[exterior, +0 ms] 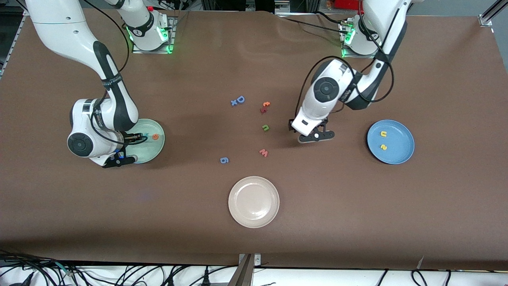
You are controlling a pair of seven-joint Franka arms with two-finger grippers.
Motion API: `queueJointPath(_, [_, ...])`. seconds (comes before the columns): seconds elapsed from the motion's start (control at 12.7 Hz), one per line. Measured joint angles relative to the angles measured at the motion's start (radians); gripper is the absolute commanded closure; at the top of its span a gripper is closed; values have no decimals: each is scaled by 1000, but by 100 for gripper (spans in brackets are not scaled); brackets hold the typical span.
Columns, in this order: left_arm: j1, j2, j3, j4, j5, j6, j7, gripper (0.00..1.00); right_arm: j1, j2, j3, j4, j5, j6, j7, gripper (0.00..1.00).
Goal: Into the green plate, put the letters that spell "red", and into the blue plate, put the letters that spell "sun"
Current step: 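Drop the l on the green plate while the left gripper reaches the green u, then return the right arm to rest while the left gripper grasps the green u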
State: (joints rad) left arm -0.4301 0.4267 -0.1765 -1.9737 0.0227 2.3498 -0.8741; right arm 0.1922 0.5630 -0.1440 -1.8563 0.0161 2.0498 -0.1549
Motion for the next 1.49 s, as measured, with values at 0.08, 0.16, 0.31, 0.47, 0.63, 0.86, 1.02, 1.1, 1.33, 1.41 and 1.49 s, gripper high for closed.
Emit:
queueJointPath(0.08, [-21, 15, 0, 21, 0, 0, -90, 20, 2, -4, 3, 13, 0, -8, 0, 0])
queueJointPath(0.16, [-37, 32, 0, 41, 0, 0, -178, 20, 4, -10, 6, 32, 0, -32, 0, 0])
queueJointPath(0.31, [-62, 68, 0, 90, -4, 0, -339, 20, 7, -24, 11, 95, 0, -120, 0, 0])
queueJointPath(0.47, [-98, 113, 1, 145, -5, 0, -470, 20, 7, -41, 11, 192, 0, -268, 0, 0])
queueJointPath(0.63, [-131, 156, 2, 192, -5, 0, -554, 20, 7, -58, 11, 280, 0, -385, 1, 0])
queueJointPath(0.86, [-164, 209, 2, 230, -5, 1, -596, 22, 7, -85, 11, 335, 0, -441, 1, 0])
queueJointPath(1.02, [-169, 233, 3, 234, -5, 12, -598, 22, 7, -111, 11, 342, 0, -445, 1, 0])
queueJointPath(1.1, [-170, 241, 4, 237, -5, 22, -598, 22, 7, -135, 11, 343, 0, -450, 1, 0])
queueJointPath(1.33, [-172, 255, 4, 241, -5, 26, -598, 22, 3, -273, 12, 323, 0, -479, 1, 0])
queueJointPath(1.41, [-174, 258, 4, 241, -5, 26, -598, 22, -13, -337, 23, 298, 0, -484, 6, 0])
queueJointPath(1.49, [-176, 262, 4, 241, -5, 26, -598, 22, -48, -399, 52, 274, 0, -491, 29, 0])
